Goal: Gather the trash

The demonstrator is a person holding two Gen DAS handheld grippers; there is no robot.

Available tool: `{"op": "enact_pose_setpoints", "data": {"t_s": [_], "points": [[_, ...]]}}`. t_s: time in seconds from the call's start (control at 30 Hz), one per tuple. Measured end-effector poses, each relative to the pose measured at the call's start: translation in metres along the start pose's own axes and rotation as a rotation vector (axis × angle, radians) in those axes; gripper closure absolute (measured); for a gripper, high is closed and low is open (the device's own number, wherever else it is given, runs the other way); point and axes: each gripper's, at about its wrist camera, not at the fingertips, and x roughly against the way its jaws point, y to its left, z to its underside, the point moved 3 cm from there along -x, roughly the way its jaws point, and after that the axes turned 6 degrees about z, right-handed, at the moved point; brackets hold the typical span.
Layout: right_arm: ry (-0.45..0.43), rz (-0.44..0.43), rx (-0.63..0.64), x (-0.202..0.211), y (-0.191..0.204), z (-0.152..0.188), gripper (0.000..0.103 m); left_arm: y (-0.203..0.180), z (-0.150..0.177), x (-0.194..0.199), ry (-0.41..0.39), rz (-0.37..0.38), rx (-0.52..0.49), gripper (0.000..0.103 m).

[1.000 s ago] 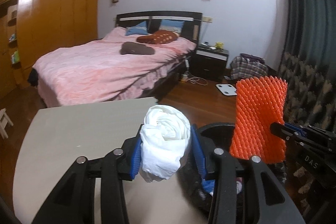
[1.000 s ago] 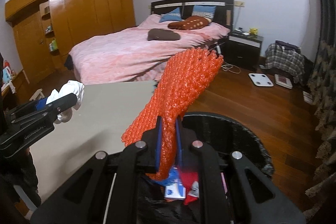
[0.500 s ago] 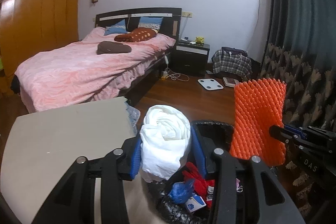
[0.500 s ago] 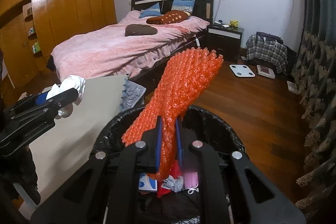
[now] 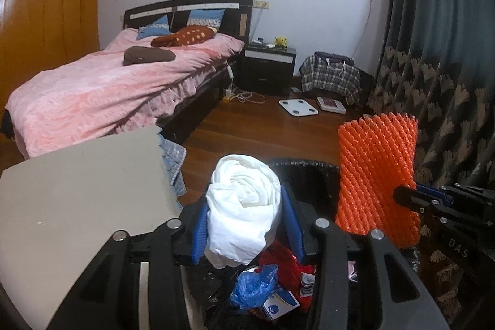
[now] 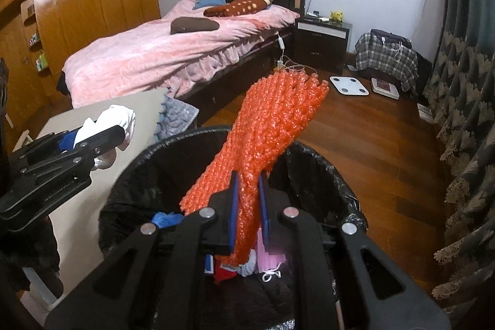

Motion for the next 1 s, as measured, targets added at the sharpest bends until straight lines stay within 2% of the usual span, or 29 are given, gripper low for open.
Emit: {"op": "enact_pose_setpoints", "data": {"t_s": [0.17,0.27,0.3,0.33,0.37,0.53,0.6,0.63,0.77,1.0], "points": [[0.023,0.006,-0.008,-0.013,-0.005,0.005,0.091,-0.001,0.009,-0.018,0.032,0.032,0.005,0.06],[0.038,0.012,-0.014,-0.021,-0.008,0.009,0.086,0.0,0.01,-0.024,0.047,0.057,0.011,0.052],[0.041,0.015,-0.013,-0.021,-0.008,0.009,0.082,0.001,0.012,-0.026,0.054,0.064,0.013,0.047],[0.044,0.021,-0.014,-0.023,-0.008,0.01,0.077,0.002,0.012,-0.027,0.059,0.067,0.015,0.036],[0.046,0.029,-0.016,-0.023,-0.009,0.01,0.063,0.004,0.013,-0.026,0.058,0.07,0.021,0.032],[0.033,0.054,-0.016,-0.021,-0.012,0.012,0.04,0.012,0.011,-0.017,0.044,0.089,0.038,0.022],[0.021,0.072,-0.018,-0.017,-0.013,0.011,0.018,0.016,0.009,-0.011,0.036,0.075,0.041,0.018],[0.01,0.084,-0.017,-0.014,-0.013,0.01,0.013,0.018,0.008,-0.008,0.031,0.063,0.04,0.014],[-0.008,0.077,-0.013,-0.004,-0.013,0.008,0.007,0.029,0.003,0.014,0.001,0.008,0.03,0.007],[-0.04,0.015,-0.013,0.028,0.002,-0.006,0.006,0.042,-0.002,0.056,-0.029,-0.077,0.019,0.006]]}}
